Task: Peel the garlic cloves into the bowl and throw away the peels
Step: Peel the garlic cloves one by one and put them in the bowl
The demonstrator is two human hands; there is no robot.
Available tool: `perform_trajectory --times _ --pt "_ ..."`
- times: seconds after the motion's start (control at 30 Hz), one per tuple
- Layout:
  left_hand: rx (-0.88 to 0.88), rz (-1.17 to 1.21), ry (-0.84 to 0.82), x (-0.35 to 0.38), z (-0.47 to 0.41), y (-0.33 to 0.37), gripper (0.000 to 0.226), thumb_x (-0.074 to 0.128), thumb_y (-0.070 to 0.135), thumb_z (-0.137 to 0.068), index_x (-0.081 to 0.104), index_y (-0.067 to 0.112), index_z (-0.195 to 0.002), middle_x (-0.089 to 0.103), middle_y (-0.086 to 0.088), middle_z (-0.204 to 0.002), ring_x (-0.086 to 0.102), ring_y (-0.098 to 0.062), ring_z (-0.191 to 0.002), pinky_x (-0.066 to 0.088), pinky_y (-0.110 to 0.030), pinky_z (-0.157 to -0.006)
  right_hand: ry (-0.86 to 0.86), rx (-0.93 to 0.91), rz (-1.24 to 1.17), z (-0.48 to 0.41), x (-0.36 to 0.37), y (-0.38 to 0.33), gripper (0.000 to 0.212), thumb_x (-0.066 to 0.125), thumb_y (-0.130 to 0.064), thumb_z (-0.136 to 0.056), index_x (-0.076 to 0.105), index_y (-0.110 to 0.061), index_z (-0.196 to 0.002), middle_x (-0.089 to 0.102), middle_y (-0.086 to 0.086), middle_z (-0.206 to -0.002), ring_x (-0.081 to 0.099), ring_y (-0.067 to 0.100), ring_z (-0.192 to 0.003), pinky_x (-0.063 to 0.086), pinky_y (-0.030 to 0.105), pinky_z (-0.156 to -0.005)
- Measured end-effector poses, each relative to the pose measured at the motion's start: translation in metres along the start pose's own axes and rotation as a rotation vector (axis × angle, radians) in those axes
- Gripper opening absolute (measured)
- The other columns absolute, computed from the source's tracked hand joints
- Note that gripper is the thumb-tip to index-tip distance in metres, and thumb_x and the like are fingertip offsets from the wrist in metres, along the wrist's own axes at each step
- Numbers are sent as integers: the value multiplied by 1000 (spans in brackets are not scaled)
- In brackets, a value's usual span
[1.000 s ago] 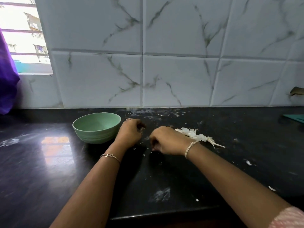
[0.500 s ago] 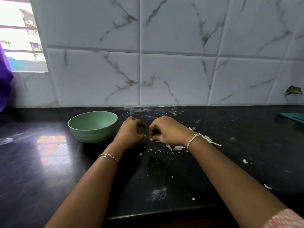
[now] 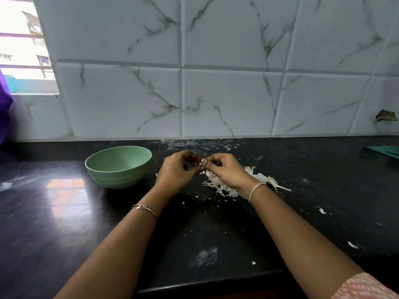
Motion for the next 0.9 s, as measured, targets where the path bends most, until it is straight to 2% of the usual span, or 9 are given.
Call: perform_trajectory --times 0.13,0.27,0.37,0.47,0.53,0.63,0.73,0.83,0.9 --pt "-33 87 62 2 0 1 19 81 29 -77 63 35 -74 68 16 -75 65 -7 -73 54 -29 -69 74 38 -122 1 -5 2 14 64 -19 -93 71 -7 -91 64 -2 -77 53 -4 -57 40 8 -53" --pt "-53 223 77 5 0 5 15 79 22 -81 66 30 -78 68 12 -77 64 -12 -65 57 -35 -67 90 54 -199 1 -10 4 12 64 -15 -93 70 -16 -83 65 -6 -78 53 0 -69 41 13 -51" --pt "-101 299 81 7 0 4 8 76 21 -83 69 22 -84 69 2 -77 67 -21 -67 60 -43 -65 68 69 -213 -1 -10 5 7 66 -12 -92 72 -15 -89 68 -5 -84 57 0 -76 42 14 -51" --pt "-121 336 82 9 0 5 9 75 20 -84 69 25 -80 69 2 -74 67 -23 -69 60 -45 -65 119 44 -196 -1 -12 4 6 71 -10 -87 72 -8 -92 68 -3 -80 60 -2 -70 43 11 -52" --pt "-138 365 90 10 0 5 12 76 21 -83 68 27 -77 69 1 -74 67 -24 -71 59 -46 -67 200 8 -208 -1 -17 3 12 76 -9 -82 73 -1 -91 70 3 -79 64 2 -70 47 11 -60" --pt "-166 410 95 11 1 6 12 77 20 -83 68 25 -76 70 -1 -76 66 -22 -71 59 -45 -69 234 -14 -191 -2 -20 3 13 78 -12 -80 73 -4 -88 71 6 -82 66 9 -76 53 16 -69" --pt "-193 462 105 10 2 6 11 75 17 -84 68 22 -77 68 1 -71 65 -19 -67 58 -42 -68 205 -36 -97 -2 -16 0 5 73 -15 -86 72 -10 -88 68 -1 -78 62 5 -74 50 12 -68" --pt "-268 547 95 12 2 6 13 72 22 -86 69 16 -75 65 -3 -65 64 -18 -62 56 -38 -66 230 -73 42 -2 -16 -4 3 68 -14 -90 70 -14 -88 65 -4 -78 59 7 -73 48 19 -68" --pt "-298 574 81 13 2 6 16 72 24 -87 69 13 -75 64 -4 -62 63 -16 -59 56 -34 -63 242 -90 96 -1 -16 -6 7 68 -13 -90 67 -18 -85 63 -6 -78 57 6 -72 47 19 -66"
Point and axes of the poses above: each hand's wrist, its own z-axis away from the middle knuckle, its own x-axis out of the palm, y = z × x, the point moved 5 cm from there along -z, towards the middle knuckle
